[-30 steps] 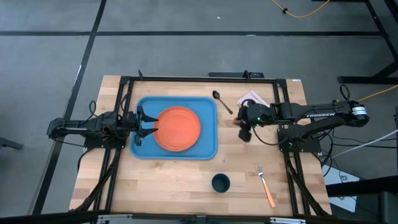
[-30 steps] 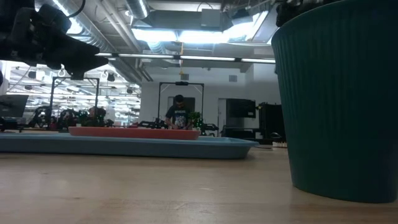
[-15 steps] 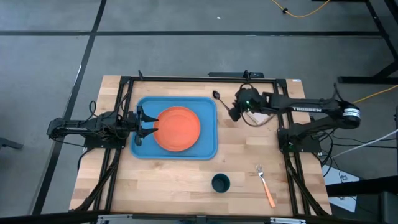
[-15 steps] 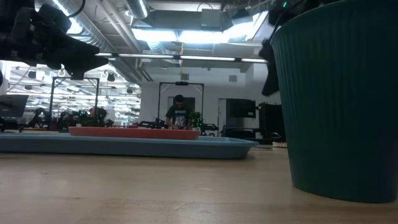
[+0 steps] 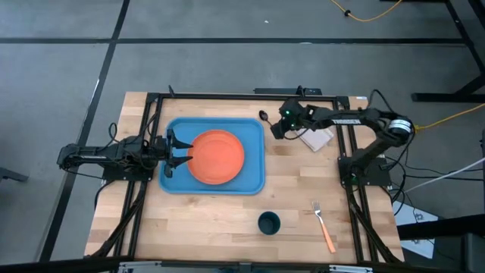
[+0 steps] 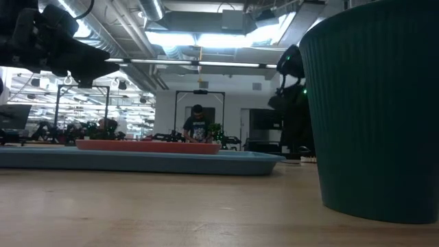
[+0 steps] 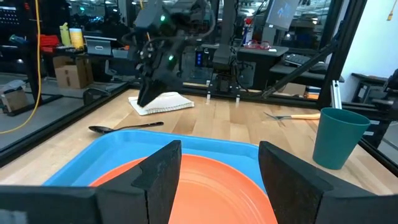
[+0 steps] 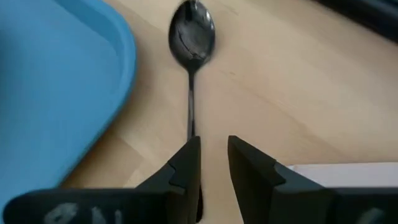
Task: Pick and place plate/cup/fork/spoon on tray
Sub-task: Put the black spoon on the blue serving tray at the right of the orange plate
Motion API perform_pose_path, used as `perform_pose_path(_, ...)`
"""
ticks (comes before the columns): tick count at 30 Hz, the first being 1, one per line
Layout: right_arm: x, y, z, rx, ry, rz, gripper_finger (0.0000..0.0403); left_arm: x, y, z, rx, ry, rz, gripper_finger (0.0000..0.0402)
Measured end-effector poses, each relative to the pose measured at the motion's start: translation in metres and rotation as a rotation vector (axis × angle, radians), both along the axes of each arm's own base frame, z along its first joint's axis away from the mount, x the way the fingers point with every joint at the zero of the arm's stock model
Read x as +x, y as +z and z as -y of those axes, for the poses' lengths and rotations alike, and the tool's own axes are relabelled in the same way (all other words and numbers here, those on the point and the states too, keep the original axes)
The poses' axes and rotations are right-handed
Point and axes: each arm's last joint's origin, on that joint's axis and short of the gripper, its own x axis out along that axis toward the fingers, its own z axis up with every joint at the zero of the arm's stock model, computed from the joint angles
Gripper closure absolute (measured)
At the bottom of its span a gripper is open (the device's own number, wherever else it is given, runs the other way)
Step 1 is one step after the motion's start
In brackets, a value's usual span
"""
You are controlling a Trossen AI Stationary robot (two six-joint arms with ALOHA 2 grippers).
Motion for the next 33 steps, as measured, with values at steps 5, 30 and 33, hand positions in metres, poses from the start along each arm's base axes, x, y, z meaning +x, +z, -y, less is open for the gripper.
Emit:
perform_pose_path(5,0.008,-0.016,0.008,0.012,0.020,-0.033,0.0317,0.000,0.000,0.000,0.000,0.000,0.000,0.0194)
perform_pose_path(30,0.037,-0.044,0.021,0.032,0.096,-0.123,0.0322,0.000,0.000,0.000,0.000,0.000,0.000,0.0194)
perform_pose_path(33,0.037,-0.041,0.021,0.035,0.093,-0.106,0.0348,0.000,0.000,0.000,0.000,0.000,0.000,0.0194)
